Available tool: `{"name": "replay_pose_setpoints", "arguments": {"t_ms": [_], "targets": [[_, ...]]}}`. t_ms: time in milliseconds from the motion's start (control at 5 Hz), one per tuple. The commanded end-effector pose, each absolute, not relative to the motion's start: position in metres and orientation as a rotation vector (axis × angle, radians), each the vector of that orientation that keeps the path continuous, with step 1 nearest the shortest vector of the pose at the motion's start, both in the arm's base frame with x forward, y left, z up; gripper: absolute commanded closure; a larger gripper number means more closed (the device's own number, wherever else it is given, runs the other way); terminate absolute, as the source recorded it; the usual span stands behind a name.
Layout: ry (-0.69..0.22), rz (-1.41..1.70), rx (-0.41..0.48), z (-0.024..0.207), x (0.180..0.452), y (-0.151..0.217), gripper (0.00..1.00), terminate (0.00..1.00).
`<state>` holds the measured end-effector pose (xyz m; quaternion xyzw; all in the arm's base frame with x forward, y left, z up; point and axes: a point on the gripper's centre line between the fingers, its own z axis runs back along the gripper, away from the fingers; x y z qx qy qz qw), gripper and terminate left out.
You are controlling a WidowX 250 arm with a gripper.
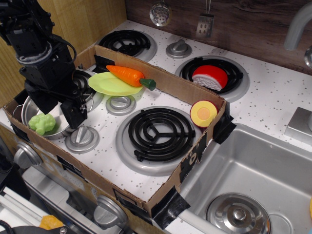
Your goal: Take carrot off plate
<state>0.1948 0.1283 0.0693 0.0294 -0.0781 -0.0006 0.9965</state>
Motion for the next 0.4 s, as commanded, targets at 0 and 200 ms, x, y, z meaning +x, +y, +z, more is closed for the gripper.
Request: {"name": "replay_pose_setpoints", "arguments": {"t_ms": [0,200], "targets": [[-0.156,-0.001,0.059,0.069,0.195,0.128,0.00,0.00],[-0.159,0.117,0.106,0.080,0.202,0.125,0.00,0.00]]}}
